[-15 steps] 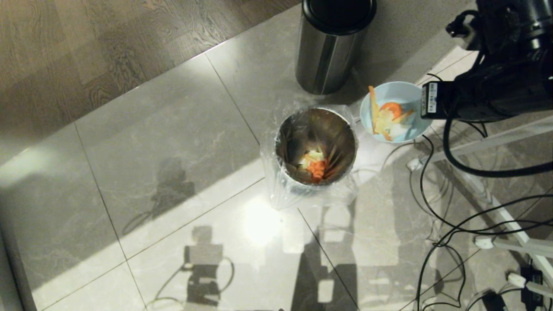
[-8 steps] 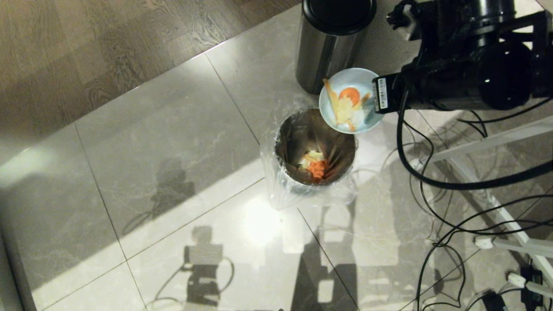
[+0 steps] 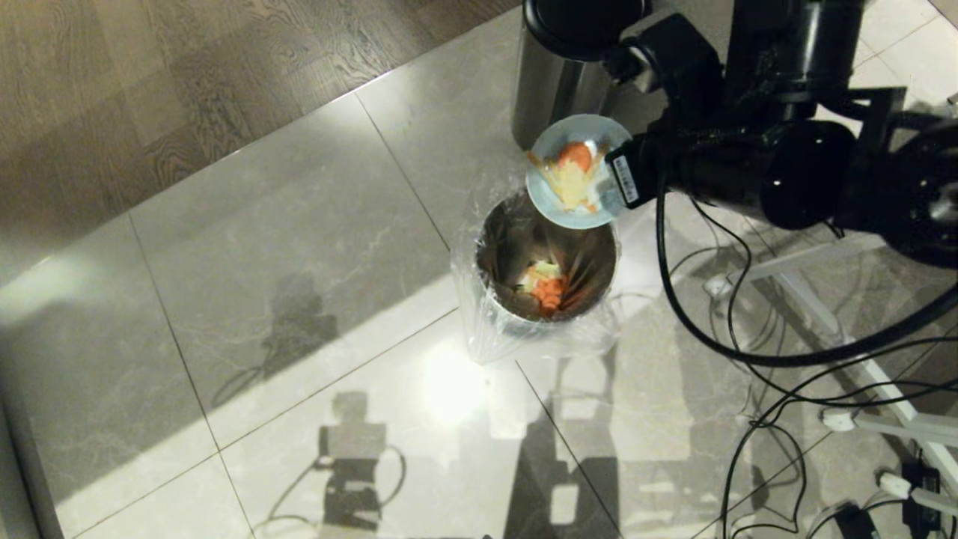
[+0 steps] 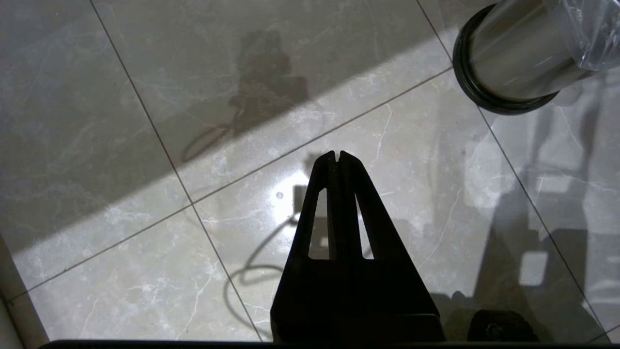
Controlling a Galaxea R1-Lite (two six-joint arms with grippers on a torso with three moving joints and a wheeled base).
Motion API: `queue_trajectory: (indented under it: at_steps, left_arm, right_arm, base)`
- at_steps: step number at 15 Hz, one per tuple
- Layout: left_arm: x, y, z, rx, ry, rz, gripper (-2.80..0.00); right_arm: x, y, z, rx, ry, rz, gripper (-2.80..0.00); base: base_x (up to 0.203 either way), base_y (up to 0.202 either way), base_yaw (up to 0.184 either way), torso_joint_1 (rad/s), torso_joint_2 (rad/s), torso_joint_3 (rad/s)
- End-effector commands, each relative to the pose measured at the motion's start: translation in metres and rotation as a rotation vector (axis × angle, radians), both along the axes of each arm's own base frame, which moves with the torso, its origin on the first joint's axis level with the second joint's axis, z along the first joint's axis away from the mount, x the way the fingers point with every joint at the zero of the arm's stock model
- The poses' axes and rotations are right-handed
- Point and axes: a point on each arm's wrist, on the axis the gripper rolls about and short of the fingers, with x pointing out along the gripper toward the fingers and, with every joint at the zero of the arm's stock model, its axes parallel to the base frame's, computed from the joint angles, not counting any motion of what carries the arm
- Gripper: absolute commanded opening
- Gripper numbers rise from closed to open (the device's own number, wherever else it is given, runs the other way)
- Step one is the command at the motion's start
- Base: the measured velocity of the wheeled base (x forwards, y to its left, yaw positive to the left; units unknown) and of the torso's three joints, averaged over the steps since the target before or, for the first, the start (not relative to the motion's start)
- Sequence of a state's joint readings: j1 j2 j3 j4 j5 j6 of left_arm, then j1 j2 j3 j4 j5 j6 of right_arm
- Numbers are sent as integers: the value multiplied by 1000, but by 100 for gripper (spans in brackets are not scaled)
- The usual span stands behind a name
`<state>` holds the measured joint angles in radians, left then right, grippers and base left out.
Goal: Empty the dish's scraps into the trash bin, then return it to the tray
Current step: Pour the leftover food from the bowl into the trash can
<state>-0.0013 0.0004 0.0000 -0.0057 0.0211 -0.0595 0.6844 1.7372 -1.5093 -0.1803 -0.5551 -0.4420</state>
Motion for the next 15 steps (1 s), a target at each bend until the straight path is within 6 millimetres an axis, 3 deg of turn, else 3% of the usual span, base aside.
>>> queue_trajectory:
  at_steps: [1,4,9,15]
  left_arm:
    - [0,0,0,-1,1,0,-280]
    - [0,0,0,0,1,0,-280]
    - [0,0,0,0,1,0,-280]
    - [0,0,0,-1,0,0,-280]
  right_arm:
    - [-2,3,0,-53,-144,7,-280]
    - [-5,2,-5,-117,-334,-6,-280]
    - [-23,-7,-23,-263,-549,162,-280]
    - [-37,-9,-45,-356,-612,247,-280]
  base:
    - [0,0,0,0,0,0]
    - [0,0,0,0,0,0]
    - [0,0,0,0,0,0]
    - [0,0,0,0,0,0]
